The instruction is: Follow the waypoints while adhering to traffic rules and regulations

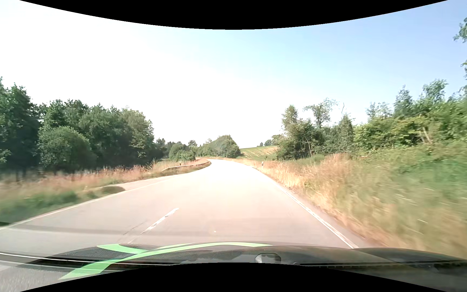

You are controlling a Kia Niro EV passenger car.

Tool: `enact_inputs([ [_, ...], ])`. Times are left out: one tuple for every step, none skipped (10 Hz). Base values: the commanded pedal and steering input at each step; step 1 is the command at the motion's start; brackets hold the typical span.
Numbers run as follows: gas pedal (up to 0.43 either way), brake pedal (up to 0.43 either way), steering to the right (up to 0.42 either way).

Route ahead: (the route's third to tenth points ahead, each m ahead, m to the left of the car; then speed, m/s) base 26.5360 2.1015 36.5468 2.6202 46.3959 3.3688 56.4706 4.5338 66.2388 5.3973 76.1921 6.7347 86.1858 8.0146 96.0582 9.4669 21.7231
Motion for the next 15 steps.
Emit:
enact_inputs([
  [0.189,0.0,-0.014],
  [0.209,0.0,-0.014],
  [0.209,0.0,-0.014],
  [0.22,0.0,-0.013],
  [0.228,0.0,-0.012],
  [0.228,0.0,-0.011],
  [0.209,0.0,-0.011],
  [0.169,0.0,-0.011],
  [0.169,0.0,-0.011],
  [0.169,0.0,-0.011],
  [0.189,0.0,-0.011],
  [0.22,0.0,-0.01],
  [0.228,0.0,-0.011],
  [0.228,0.0,-0.01],
  [0.24,0.0,-0.01],
])
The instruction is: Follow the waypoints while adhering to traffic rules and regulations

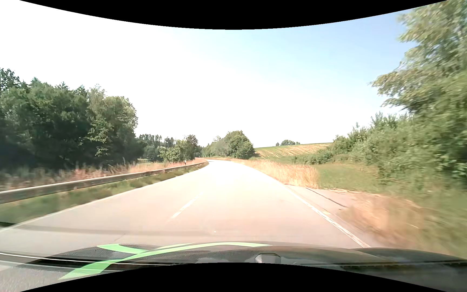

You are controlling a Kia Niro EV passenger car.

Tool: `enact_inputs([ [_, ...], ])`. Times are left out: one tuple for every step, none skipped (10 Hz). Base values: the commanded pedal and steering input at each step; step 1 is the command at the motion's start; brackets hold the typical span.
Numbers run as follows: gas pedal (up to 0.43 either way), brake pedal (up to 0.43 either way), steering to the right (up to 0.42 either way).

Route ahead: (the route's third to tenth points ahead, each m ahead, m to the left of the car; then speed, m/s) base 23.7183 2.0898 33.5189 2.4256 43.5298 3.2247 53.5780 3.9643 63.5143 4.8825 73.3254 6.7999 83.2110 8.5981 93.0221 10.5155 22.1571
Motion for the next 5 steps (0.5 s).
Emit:
enact_inputs([
  [0.24,0.0,-0.011],
  [0.24,0.0,-0.011],
  [0.22,0.0,-0.011],
  [0.169,0.0,-0.013],
  [0.157,0.0,-0.014],
])
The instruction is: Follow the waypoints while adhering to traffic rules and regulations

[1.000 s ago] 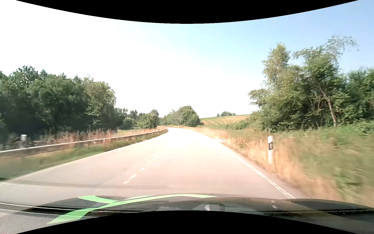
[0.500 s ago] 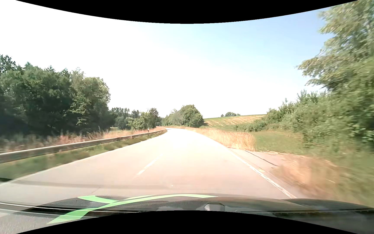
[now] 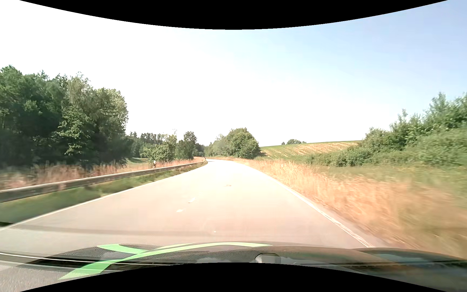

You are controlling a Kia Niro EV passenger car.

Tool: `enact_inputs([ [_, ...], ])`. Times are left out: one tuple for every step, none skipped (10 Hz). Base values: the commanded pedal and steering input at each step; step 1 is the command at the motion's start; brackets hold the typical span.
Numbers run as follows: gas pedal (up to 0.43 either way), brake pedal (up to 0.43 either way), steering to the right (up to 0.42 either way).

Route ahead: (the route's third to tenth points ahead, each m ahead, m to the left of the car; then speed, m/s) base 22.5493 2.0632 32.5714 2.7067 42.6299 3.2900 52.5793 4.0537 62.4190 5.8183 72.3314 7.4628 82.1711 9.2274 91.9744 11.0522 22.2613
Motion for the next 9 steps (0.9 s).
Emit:
enact_inputs([
  [0.169,0.0,-0.014],
  [0.189,0.0,-0.014],
  [0.22,0.0,-0.014],
  [0.228,0.0,-0.014],
  [0.24,0.0,-0.014],
  [0.24,0.0,-0.014],
  [0.24,0.0,-0.014],
  [0.209,0.0,-0.014],
  [0.15,0.0,-0.014],
])
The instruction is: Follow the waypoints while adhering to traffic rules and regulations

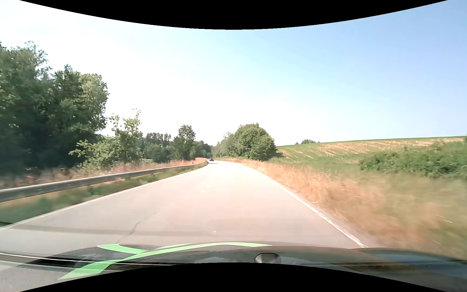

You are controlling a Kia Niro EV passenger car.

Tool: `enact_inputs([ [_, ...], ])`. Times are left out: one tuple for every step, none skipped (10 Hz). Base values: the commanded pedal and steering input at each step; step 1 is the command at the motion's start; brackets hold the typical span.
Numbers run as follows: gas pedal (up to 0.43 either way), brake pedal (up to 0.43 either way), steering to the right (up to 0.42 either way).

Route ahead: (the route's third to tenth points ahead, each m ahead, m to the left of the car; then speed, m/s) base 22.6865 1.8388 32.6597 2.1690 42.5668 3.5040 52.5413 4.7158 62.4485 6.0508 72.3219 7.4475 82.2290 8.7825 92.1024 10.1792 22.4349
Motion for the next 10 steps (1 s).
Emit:
enact_inputs([
  [0.13,0.0,-0.014],
  [0.118,0.0,-0.014],
  [0.13,0.0,-0.014],
  [0.138,0.0,-0.014],
  [0.157,0.0,-0.014],
  [0.157,0.0,-0.014],
  [0.15,0.0,-0.014],
  [0.15,0.0,-0.014],
  [0.15,0.0,-0.014],
  [0.157,0.0,-0.014],
])
